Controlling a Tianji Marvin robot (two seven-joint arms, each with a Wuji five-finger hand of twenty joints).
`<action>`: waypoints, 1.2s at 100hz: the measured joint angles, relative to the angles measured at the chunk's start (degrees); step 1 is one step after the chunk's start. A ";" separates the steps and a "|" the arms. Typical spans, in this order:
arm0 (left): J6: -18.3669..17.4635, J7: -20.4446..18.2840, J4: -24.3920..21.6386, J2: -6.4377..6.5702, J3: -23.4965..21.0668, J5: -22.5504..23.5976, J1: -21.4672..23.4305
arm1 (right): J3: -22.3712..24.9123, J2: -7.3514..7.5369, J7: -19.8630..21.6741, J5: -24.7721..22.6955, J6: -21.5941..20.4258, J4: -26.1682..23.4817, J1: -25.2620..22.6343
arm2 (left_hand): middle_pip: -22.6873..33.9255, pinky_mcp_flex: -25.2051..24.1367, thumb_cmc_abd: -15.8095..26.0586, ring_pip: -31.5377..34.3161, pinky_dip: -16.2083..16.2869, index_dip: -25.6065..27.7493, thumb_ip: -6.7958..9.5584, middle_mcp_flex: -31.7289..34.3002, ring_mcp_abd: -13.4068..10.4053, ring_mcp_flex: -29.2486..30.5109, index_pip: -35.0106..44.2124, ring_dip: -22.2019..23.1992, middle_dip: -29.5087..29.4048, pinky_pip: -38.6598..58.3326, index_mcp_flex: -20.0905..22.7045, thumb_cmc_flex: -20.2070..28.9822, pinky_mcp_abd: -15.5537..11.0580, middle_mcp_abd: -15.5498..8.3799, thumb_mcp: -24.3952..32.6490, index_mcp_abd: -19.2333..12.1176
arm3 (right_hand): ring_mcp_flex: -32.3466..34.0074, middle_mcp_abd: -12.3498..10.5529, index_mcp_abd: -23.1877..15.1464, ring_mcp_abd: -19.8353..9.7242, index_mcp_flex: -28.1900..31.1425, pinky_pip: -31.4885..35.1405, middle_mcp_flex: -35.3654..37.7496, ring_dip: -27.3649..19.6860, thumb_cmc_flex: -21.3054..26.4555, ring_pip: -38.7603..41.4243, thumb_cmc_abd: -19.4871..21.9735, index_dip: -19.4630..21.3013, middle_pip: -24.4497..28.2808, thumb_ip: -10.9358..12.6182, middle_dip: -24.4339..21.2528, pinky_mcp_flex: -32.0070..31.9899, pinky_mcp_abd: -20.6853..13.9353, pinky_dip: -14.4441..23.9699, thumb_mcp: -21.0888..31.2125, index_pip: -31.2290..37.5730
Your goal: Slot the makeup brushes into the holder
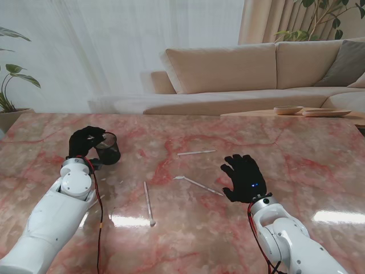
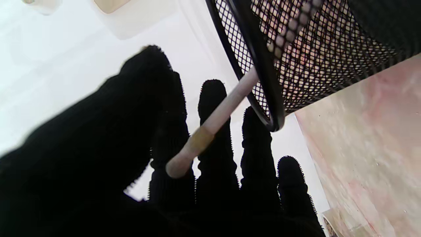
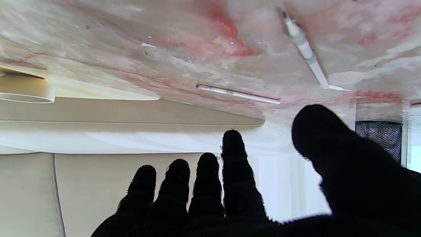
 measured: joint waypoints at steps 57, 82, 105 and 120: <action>0.91 -8.10 -12.83 3.08 -3.59 1.99 6.14 | -0.07 -0.17 -2.34 0.36 0.05 0.77 0.03 | 0.00 -1.38 0.15 -8.66 0.01 5.79 4.64 -14.61 0.05 -8.61 -15.06 -6.93 -4.25 -14.50 -8.73 -11.86 0.15 0.39 -1.29 6.10 | 0.00 0.00 0.00 0.00 0.00 0.00 0.00 0.00 0.00 0.00 0.00 0.00 0.00 0.00 0.00 0.03 0.00 0.04 0.00 0.00; 1.10 -14.32 -23.21 4.94 -6.54 1.87 10.90 | 0.69 -0.41 -3.74 0.39 -0.06 0.85 -0.34 | -2.20 -1.69 9.03 -12.16 1.59 5.71 5.51 -22.08 0.05 -13.65 -19.97 -10.04 -5.03 -20.82 -14.31 -11.88 2.64 2.23 -13.26 8.77 | 0.00 0.00 0.00 0.01 0.00 0.00 0.00 0.00 0.00 0.00 0.00 0.00 0.00 0.00 0.00 0.05 0.00 0.66 0.00 0.00; -0.07 -21.78 -33.80 7.66 -8.16 3.14 16.30 | 2.06 -0.50 -4.52 0.42 -0.83 0.22 -1.24 | -5.27 -1.70 15.36 -15.50 -1.41 2.79 7.38 -31.22 0.04 -15.65 -25.49 -13.46 -6.48 -23.58 -20.16 -11.82 3.45 2.98 -24.36 10.48 | 0.00 0.00 0.00 0.01 0.00 0.01 0.02 0.00 0.00 1.06 0.00 0.00 0.00 0.00 0.00 0.15 0.00 0.70 -0.77 -0.67; -0.45 -28.59 -39.97 9.35 -9.35 4.72 19.85 | 2.93 -0.55 -4.76 0.30 -0.88 -0.82 -1.88 | -5.84 -1.34 17.73 -17.41 -6.21 1.92 9.14 -35.61 0.02 -18.23 -28.22 -15.91 -7.17 -25.76 -22.12 -11.69 2.85 3.12 -30.32 12.00 | 0.16 0.00 0.02 0.01 0.00 2.29 2.08 0.42 0.00 5.39 0.00 -0.95 -0.02 0.00 0.00 1.45 0.14 0.81 -2.32 -0.73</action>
